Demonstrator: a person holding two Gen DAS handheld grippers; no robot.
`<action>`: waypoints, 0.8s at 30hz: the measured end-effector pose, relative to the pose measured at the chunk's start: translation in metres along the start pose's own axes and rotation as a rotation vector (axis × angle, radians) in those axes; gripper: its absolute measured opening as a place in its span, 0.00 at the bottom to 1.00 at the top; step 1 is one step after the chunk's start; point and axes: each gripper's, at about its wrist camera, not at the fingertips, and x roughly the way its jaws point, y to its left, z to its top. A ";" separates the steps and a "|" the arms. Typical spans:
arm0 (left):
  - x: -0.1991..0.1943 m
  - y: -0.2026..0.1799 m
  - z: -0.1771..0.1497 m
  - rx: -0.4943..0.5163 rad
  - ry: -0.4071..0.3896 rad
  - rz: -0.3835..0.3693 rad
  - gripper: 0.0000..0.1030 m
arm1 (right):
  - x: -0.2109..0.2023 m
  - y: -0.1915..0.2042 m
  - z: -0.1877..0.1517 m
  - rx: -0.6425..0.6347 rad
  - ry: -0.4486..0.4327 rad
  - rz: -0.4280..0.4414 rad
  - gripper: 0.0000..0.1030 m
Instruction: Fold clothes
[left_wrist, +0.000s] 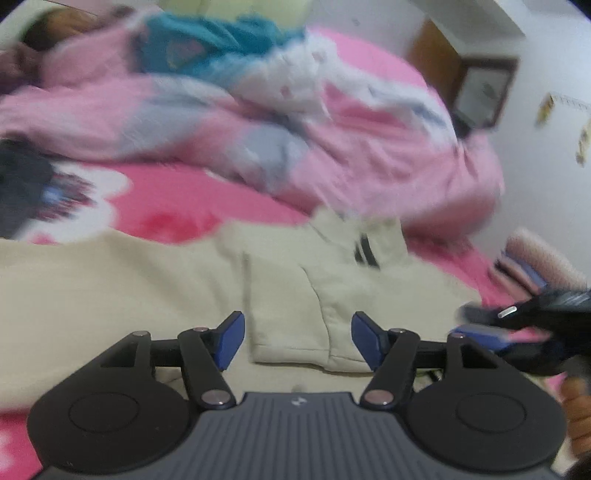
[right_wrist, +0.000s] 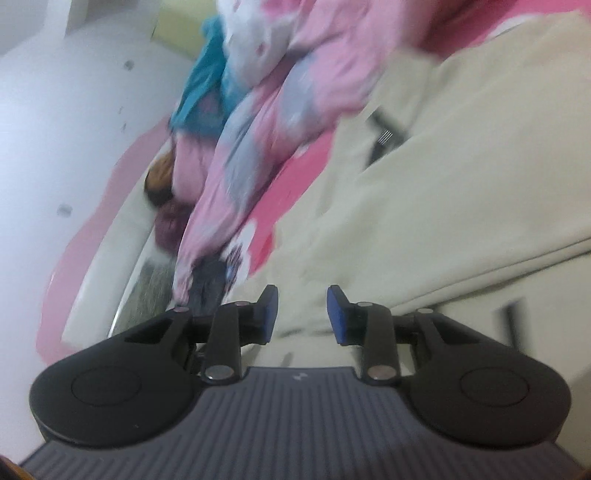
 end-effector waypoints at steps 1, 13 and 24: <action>-0.020 0.011 0.003 -0.037 -0.037 0.031 0.66 | 0.010 0.005 -0.002 -0.015 0.022 0.000 0.28; -0.163 0.155 0.006 -0.379 -0.366 0.699 0.68 | 0.062 0.100 -0.053 -0.188 0.166 0.099 0.29; -0.171 0.239 -0.011 -0.647 -0.370 0.751 0.50 | 0.172 0.257 -0.095 -0.350 0.376 0.282 0.44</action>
